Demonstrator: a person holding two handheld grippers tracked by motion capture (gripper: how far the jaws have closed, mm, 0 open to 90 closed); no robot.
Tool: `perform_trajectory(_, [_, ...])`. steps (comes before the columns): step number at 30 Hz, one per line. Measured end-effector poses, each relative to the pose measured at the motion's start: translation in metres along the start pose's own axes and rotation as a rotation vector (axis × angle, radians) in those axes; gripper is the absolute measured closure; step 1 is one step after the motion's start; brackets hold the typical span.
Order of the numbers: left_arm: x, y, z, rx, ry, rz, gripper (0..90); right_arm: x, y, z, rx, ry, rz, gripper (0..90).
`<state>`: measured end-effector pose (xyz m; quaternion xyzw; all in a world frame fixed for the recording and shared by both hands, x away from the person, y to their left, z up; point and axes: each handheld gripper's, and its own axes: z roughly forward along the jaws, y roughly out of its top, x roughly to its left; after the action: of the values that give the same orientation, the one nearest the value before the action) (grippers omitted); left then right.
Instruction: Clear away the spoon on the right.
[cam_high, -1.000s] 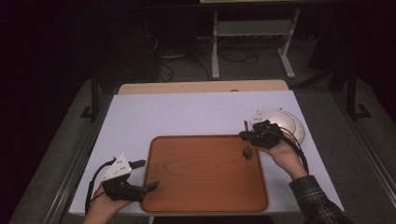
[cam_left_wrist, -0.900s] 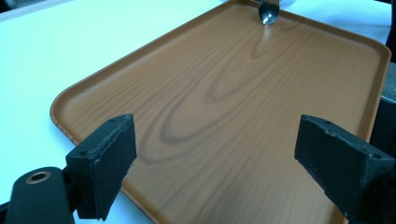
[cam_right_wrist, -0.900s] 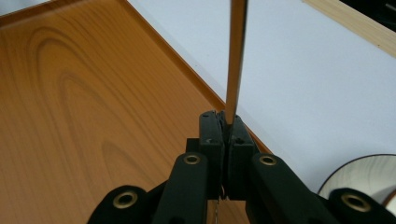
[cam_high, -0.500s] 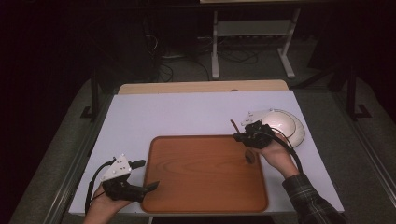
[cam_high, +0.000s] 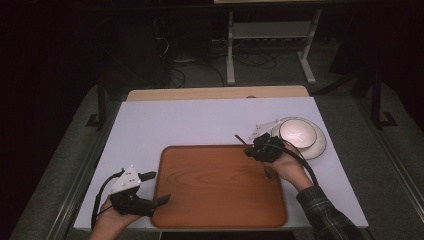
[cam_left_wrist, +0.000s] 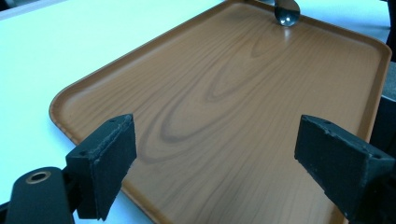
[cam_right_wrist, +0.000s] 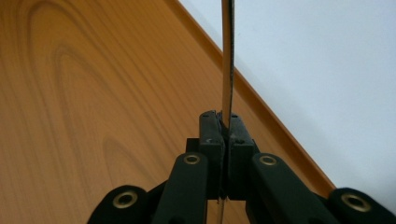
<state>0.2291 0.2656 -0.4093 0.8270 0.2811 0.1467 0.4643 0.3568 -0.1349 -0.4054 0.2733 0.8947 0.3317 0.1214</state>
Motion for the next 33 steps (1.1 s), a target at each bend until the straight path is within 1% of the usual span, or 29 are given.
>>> perform_trajectory(4, [0.000, 0.000, 0.000, 0.002, -0.001, 0.000, 12.4, 0.001, 0.000, 0.006, 0.018, 0.014, -0.014, 87.4])
perform_trajectory(9, [0.000, 0.000, 0.001, 0.001, -0.002, -0.001, 12.4, 0.004, -0.001, 0.016, 0.065, 0.016, -0.043, 86.8])
perform_trajectory(13, [0.000, 0.000, 0.001, 0.002, -0.003, -0.001, 12.4, 0.007, -0.002, 0.020, 0.089, 0.028, -0.048, 86.4])
perform_trajectory(17, [0.000, 0.000, 0.001, 0.004, -0.002, 0.002, 12.4, 0.010, -0.002, 0.023, 0.102, 0.035, -0.063, 85.8])
perform_trajectory(21, [0.000, 0.000, 0.001, 0.003, -0.002, -0.001, 12.4, 0.011, -0.002, 0.026, 0.120, 0.043, -0.062, 84.3])
perform_trajectory(25, [0.000, 0.000, 0.001, 0.004, -0.005, 0.001, 12.5, 0.012, -0.003, 0.028, 0.129, 0.052, -0.073, 82.4])
perform_trajectory(33, [0.000, 0.000, 0.001, 0.004, -0.004, 0.000, 12.4, 0.012, -0.003, 0.027, 0.129, 0.052, -0.080, 81.7])
